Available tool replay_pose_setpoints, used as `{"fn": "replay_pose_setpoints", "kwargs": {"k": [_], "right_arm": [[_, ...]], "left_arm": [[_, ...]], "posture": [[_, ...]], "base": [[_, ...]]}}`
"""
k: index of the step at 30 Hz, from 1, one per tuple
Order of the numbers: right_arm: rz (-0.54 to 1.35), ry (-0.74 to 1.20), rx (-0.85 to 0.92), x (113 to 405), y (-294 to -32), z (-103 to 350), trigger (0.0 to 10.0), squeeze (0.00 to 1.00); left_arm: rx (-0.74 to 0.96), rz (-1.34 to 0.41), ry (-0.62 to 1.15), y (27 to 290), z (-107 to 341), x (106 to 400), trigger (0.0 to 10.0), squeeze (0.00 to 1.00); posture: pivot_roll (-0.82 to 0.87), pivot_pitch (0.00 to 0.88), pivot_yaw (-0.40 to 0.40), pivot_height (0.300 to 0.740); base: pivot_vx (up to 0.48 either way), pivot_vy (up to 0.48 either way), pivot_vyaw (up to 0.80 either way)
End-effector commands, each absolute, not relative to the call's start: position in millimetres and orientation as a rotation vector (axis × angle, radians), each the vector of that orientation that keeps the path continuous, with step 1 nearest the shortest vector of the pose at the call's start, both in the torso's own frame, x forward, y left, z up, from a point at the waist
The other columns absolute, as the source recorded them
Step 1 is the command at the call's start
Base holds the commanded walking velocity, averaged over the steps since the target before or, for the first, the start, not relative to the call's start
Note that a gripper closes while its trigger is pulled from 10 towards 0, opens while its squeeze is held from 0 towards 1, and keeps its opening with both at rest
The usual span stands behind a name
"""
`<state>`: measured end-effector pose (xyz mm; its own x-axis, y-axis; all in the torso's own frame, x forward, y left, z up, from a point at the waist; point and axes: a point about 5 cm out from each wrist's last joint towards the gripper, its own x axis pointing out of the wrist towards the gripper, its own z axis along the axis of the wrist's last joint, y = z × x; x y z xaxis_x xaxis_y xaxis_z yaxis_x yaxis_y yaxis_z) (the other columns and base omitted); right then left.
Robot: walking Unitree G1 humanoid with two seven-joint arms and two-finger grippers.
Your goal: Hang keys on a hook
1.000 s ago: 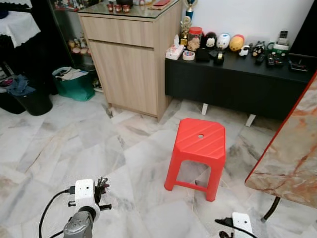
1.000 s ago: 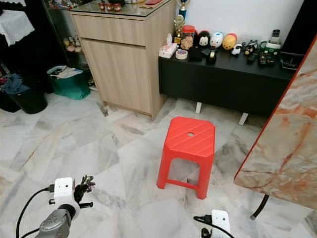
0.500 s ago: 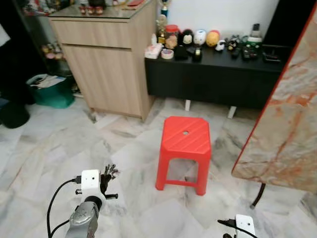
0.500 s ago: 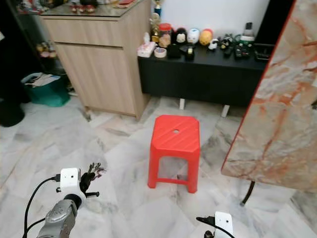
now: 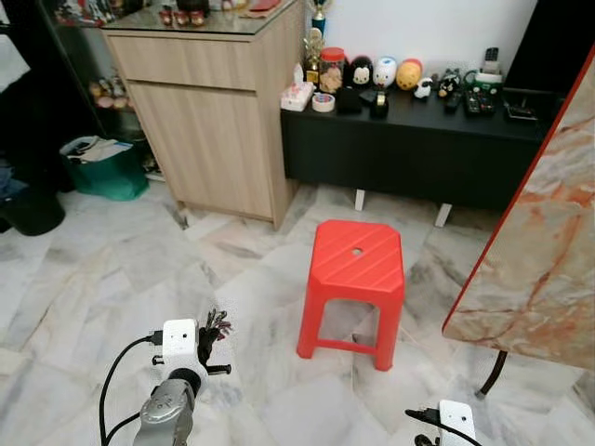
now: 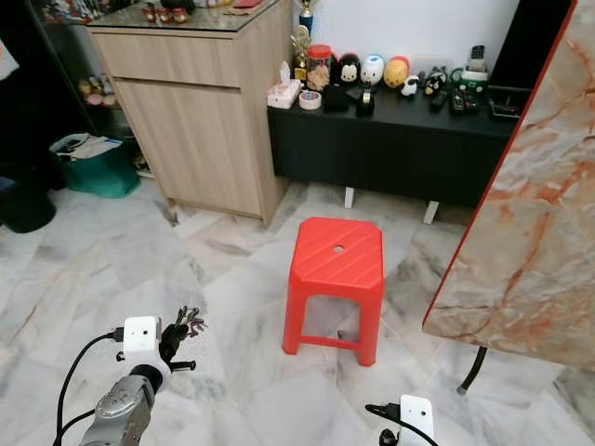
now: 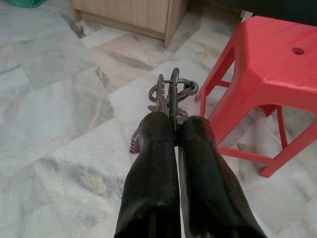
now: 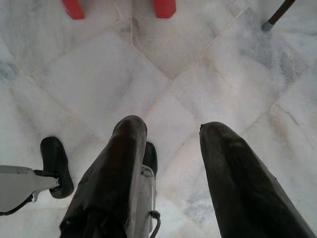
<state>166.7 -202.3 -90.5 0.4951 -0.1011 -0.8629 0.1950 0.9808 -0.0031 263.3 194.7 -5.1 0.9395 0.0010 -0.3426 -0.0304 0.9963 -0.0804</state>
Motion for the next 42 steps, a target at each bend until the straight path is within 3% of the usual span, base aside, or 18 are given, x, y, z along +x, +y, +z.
{"fn": "replay_pose_setpoints", "kwargs": {"k": [1, 9, 22, 38, 42], "right_arm": [[-0.198, 1.05, 0.116, 163.1, -200.9, -92.4, 10.0, 0.0], [-0.197, 1.076, 0.11, 155.6, -200.3, -95.6, 10.0, 0.0], [-0.199, 1.046, 0.117, 161.1, -200.4, -93.1, 10.0, 0.0], [-0.213, 1.035, 0.133, 164.8, -201.1, -91.6, 10.0, 0.0], [-0.218, 1.018, 0.151, 166.7, -200.9, -90.6, 10.0, 0.0]], "left_arm": [[-0.082, 0.011, 0.346, 195.2, -4.9, 264.4, 10.0, 0.0], [-0.078, 0.007, 0.346, 195.6, -4.9, 265.0, 10.0, 0.0], [-0.067, -0.004, 0.333, 193.6, -2.9, 267.7, 10.0, 0.0], [-0.06, -0.007, 0.316, 192.1, 0.1, 270.4, 10.0, 0.0], [-0.068, -0.005, 0.311, 190.9, 0.9, 271.3, 10.0, 0.0]], "posture": [[-0.04, 0.0, 0.042, 0.74], [-0.04, 0.0, 0.051, 0.74], [-0.03, 0.0, 0.052, 0.74], [-0.02, 0.0, 0.046, 0.74], [-0.02, 0.0, 0.043, 0.74]], "base": [[0.0, 0.0, 0.0], [0.0, 0.0, -0.67], [0.0, -0.315, 0.0], [0.0, -0.48, -0.77], [0.0, 0.0, -0.56]]}}
